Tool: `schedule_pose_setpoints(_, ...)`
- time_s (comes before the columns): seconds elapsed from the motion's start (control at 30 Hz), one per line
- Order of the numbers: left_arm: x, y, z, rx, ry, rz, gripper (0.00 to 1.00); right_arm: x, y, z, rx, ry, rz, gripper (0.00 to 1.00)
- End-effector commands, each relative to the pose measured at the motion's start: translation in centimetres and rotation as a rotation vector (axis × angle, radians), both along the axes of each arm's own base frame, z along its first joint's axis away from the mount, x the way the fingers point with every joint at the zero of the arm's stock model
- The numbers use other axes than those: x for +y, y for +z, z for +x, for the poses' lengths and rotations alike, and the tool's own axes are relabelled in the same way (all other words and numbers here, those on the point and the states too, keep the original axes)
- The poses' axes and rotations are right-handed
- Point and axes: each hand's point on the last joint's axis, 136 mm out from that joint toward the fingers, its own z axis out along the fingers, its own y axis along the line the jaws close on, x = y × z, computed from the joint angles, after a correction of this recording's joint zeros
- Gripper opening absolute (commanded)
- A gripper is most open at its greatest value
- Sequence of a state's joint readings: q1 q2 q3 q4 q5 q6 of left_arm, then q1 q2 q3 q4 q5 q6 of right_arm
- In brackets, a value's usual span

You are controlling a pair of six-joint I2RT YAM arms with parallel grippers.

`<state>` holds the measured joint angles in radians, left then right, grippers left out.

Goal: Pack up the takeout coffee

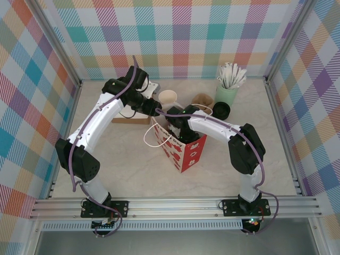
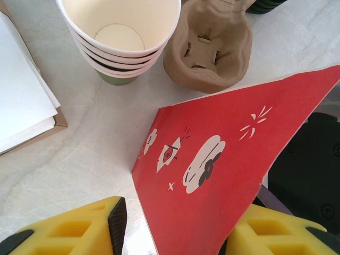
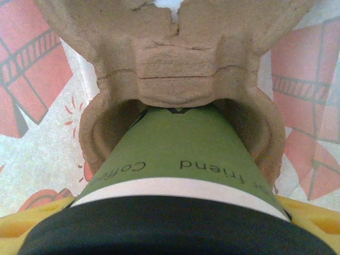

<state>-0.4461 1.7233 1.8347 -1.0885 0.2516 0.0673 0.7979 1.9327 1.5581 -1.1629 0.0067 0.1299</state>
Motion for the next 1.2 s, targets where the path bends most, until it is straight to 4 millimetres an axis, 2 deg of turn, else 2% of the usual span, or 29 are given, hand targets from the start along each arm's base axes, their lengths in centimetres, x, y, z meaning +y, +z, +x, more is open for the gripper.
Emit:
schedule_pose_setpoints(0.0, -0.3, -0.1, 0.2, 0.007, -0.004, -0.022, 0.48, -0.6, -3.6, -0.6, 0.056, 0.032, -0.045, 0.80)
schedule_pose_setpoints(0.27, -0.3, -0.2, 0.1, 0.009, -0.005, -0.023, 0.48, -0.4, -3.4, -0.6, 0.058, 0.030, -0.036, 0.81)
schedule_pose_setpoints(0.4, -0.4, -0.1, 0.1, 0.010, -0.007, -0.027, 0.48, 0.1, -1.8, -0.3, 0.035, 0.025, -0.004, 0.82)
schedule_pose_setpoints(0.73, -0.5, 0.0, 0.0, 0.009, -0.011, -0.035, 0.48, 1.2, 2.6, 0.7, -0.034, 0.006, 0.071, 0.94)
schedule_pose_setpoints(1.0, -0.6, 0.3, 0.0, 0.006, -0.015, -0.045, 0.48, 1.7, 5.1, 1.3, -0.066, -0.012, 0.112, 1.00)
schedule_pose_setpoints(1.17, -0.6, 0.4, 0.0, 0.004, -0.014, -0.045, 0.48, 1.8, 6.5, 1.8, -0.086, -0.026, 0.128, 1.00)
